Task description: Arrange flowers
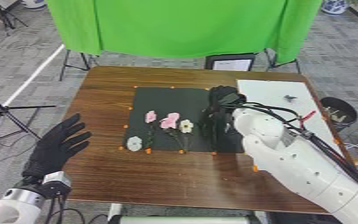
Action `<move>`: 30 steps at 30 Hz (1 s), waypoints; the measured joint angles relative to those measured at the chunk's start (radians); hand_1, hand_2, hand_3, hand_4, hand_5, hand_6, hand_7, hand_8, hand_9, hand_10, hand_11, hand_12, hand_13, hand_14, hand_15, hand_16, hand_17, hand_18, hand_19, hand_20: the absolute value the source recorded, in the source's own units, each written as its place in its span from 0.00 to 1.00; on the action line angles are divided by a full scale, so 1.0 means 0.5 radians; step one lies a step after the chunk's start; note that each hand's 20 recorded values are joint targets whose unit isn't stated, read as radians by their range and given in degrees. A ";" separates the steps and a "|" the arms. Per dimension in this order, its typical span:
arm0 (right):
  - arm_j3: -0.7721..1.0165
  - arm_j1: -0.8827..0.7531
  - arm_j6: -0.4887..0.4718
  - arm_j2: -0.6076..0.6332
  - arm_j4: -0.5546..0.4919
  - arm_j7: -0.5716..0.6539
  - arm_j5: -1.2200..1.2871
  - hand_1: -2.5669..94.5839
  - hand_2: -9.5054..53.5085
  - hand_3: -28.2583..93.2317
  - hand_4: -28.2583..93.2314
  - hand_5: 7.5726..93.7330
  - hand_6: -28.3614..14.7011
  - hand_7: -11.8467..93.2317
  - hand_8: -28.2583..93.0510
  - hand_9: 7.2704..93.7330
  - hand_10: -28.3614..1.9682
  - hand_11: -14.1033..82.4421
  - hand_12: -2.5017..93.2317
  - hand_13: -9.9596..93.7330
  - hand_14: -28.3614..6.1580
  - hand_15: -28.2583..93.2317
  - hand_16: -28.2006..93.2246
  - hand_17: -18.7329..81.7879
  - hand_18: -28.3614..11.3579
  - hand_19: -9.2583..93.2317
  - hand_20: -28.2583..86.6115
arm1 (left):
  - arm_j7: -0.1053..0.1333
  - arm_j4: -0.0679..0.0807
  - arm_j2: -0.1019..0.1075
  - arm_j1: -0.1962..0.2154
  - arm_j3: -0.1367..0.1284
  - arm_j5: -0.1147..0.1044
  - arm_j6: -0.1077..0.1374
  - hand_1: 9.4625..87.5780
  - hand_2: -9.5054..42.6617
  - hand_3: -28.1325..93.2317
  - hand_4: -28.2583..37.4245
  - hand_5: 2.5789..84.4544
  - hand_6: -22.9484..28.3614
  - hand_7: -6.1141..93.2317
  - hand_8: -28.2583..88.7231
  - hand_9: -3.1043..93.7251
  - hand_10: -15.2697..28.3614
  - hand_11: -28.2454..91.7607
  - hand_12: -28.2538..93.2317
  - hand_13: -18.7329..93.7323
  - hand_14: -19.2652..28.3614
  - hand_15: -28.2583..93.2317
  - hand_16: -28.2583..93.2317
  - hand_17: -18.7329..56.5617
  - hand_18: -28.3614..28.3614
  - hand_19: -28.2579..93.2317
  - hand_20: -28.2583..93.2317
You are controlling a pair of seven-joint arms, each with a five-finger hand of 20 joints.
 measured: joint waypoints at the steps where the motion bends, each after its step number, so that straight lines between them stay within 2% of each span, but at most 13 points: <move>1: 0.021 -0.008 -0.009 0.000 -0.008 -0.002 0.029 0.26 0.00 0.94 0.00 0.67 0.73 0.52 0.07 0.78 0.65 0.55 0.33 0.76 0.68 0.78 0.49 0.44 0.28 0.78 0.62 | 0.000 0.000 0.000 0.000 0.000 0.000 0.000 0.20 0.16 0.82 0.00 0.30 0.53 0.25 0.15 0.28 0.63 0.40 0.37 0.33 0.75 0.51 0.22 0.12 0.88 0.57 0.31; 7: 0.170 -0.057 -0.111 0.018 -0.113 0.009 0.321 0.20 0.00 0.93 0.00 0.66 0.69 0.48 0.08 0.76 0.62 0.54 0.32 0.74 0.62 0.78 0.49 0.43 0.23 0.76 0.62 | 0.000 0.000 -0.002 0.003 -0.002 0.000 0.000 0.20 0.16 0.82 0.00 0.30 0.53 0.25 0.15 0.28 0.63 0.40 0.37 0.33 0.75 0.51 0.22 0.12 0.88 0.57 0.31; 12: 0.230 -0.072 -0.144 0.063 -0.201 0.019 0.372 0.21 0.00 0.93 0.00 0.65 0.68 0.49 0.09 0.73 0.61 0.54 0.33 0.74 0.62 0.78 0.48 0.43 0.23 0.76 0.63 | 0.001 -0.002 -0.003 0.009 -0.006 0.001 0.001 0.20 0.16 0.82 0.00 0.30 0.53 0.25 0.15 0.28 0.63 0.40 0.37 0.33 0.75 0.51 0.22 0.12 0.88 0.57 0.31; 14: 0.230 -0.066 -0.141 0.078 -0.203 0.025 0.365 0.21 0.00 0.93 0.00 0.64 0.68 0.51 0.09 0.73 0.61 0.54 0.33 0.74 0.63 0.78 0.48 0.43 0.23 0.77 0.63 | 0.002 -0.002 -0.004 0.012 -0.007 0.001 0.001 0.20 0.16 0.82 0.00 0.30 0.53 0.25 0.15 0.28 0.63 0.40 0.37 0.33 0.75 0.51 0.22 0.12 0.88 0.57 0.31; 16: 0.228 -0.062 -0.140 0.088 -0.200 0.030 0.360 0.26 0.00 0.94 0.00 0.62 0.70 0.62 0.07 0.71 0.61 0.64 0.36 0.73 0.64 0.80 0.48 0.43 0.24 0.77 0.63 | 0.002 -0.002 -0.005 0.012 -0.007 0.001 0.001 0.20 0.16 0.82 0.00 0.30 0.53 0.25 0.15 0.28 0.63 0.40 0.37 0.33 0.75 0.51 0.22 0.12 0.88 0.57 0.31; 17: 0.224 -0.059 -0.137 0.091 -0.197 0.031 0.358 0.29 0.00 0.93 0.00 0.61 0.70 0.64 0.17 0.71 0.61 0.67 0.38 0.73 0.64 0.82 0.48 0.43 0.25 0.77 0.63 | 0.002 -0.002 -0.005 0.012 -0.007 0.001 0.001 0.20 0.16 0.82 0.00 0.30 0.53 0.25 0.15 0.28 0.63 0.40 0.37 0.33 0.75 0.51 0.22 0.12 0.88 0.57 0.31; 19: 0.205 -0.052 -0.115 0.092 -0.184 0.034 0.350 0.33 0.00 0.90 0.00 0.61 0.70 0.67 0.28 0.71 0.62 0.72 0.40 0.72 0.64 0.85 0.49 0.43 0.26 0.78 0.63 | 0.002 -0.002 -0.005 0.013 -0.006 0.001 0.001 0.20 0.16 0.82 0.00 0.30 0.53 0.25 0.15 0.28 0.63 0.40 0.37 0.33 0.75 0.51 0.22 0.12 0.88 0.57 0.31; 21: 0.183 -0.049 -0.072 0.091 -0.171 0.033 0.342 0.36 0.00 0.89 0.00 0.62 0.70 0.70 0.31 0.72 0.64 0.75 0.42 0.73 0.63 0.87 0.50 0.43 0.27 0.79 0.64 | 0.002 -0.002 -0.005 0.012 -0.005 0.000 0.001 0.20 0.16 0.82 0.00 0.30 0.53 0.25 0.15 0.28 0.63 0.40 0.37 0.33 0.75 0.51 0.22 0.12 0.88 0.57 0.31; 27: 0.153 -0.048 -0.055 0.071 -0.151 0.027 0.312 0.34 0.00 0.89 0.00 0.63 0.70 0.69 0.31 0.72 0.63 0.76 0.43 0.73 0.62 0.88 0.51 0.43 0.27 0.79 0.64 | 0.001 -0.001 -0.005 0.010 -0.004 0.000 0.001 0.20 0.16 0.82 0.00 0.30 0.53 0.25 0.15 0.28 0.63 0.40 0.37 0.33 0.75 0.51 0.22 0.12 0.88 0.57 0.31; 30: 0.153 -0.049 -0.055 0.062 -0.150 0.024 0.315 0.31 0.00 0.92 0.00 0.61 0.69 0.65 0.25 0.68 0.59 0.72 0.42 0.70 0.60 0.87 0.50 0.43 0.26 0.79 0.64 | 0.001 -0.001 -0.005 0.010 -0.004 0.000 0.001 0.20 0.16 0.82 0.00 0.30 0.53 0.25 0.15 0.28 0.63 0.40 0.37 0.33 0.75 0.51 0.22 0.12 0.88 0.57 0.31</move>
